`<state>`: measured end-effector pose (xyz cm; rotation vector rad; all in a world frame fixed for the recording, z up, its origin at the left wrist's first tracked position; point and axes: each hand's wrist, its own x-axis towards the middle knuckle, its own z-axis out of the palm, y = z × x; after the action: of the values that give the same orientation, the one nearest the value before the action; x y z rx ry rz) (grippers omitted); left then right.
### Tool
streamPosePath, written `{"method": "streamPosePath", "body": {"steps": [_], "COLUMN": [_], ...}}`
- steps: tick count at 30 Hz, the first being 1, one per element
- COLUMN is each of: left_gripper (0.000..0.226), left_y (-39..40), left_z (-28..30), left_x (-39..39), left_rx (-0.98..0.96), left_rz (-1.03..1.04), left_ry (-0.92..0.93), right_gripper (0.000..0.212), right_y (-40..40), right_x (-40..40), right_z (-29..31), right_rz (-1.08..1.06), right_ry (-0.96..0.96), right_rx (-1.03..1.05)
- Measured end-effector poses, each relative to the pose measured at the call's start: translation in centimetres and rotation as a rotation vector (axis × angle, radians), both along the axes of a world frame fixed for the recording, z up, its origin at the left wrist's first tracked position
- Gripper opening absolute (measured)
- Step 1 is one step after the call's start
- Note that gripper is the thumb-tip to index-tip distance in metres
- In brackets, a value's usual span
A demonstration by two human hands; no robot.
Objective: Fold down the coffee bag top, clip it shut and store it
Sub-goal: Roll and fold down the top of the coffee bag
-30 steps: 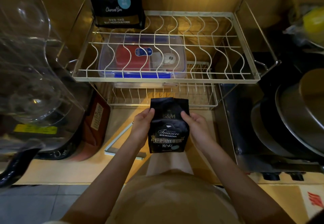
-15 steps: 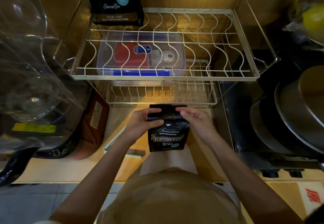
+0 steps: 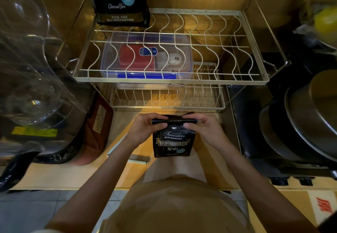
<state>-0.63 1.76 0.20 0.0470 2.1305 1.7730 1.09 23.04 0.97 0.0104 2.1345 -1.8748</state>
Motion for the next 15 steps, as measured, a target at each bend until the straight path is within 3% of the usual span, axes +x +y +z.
{"method": "streamPosePath", "body": {"steps": [5,8,12,15], "left_gripper": [0.024,0.02,0.014,0.011], "left_y": [-0.2,-0.7,-0.6,-0.4], "left_z": [-0.1,-0.5,-0.9,-1.2], "left_x": [0.2,0.3,1.2,1.4], "left_rx": [-0.016,-0.007,0.185,0.214], "left_rz": [-0.002,0.001,0.101,0.155], "left_ry": [-0.04,-0.089,-0.236,-0.263], "right_gripper": [0.016,0.013,0.018,0.021], "right_y": [0.1,0.1,0.1,-0.2], "right_x": [-0.4,-0.5,-0.5,-0.5], "right_z": [-0.7,-0.7,-1.0,-1.2], "right_rz": [-0.029,0.013,0.05,0.011], "right_ry": [0.072,0.046,-0.06,-0.114], "right_rx": [0.297,0.218,0.03,-0.056]}}
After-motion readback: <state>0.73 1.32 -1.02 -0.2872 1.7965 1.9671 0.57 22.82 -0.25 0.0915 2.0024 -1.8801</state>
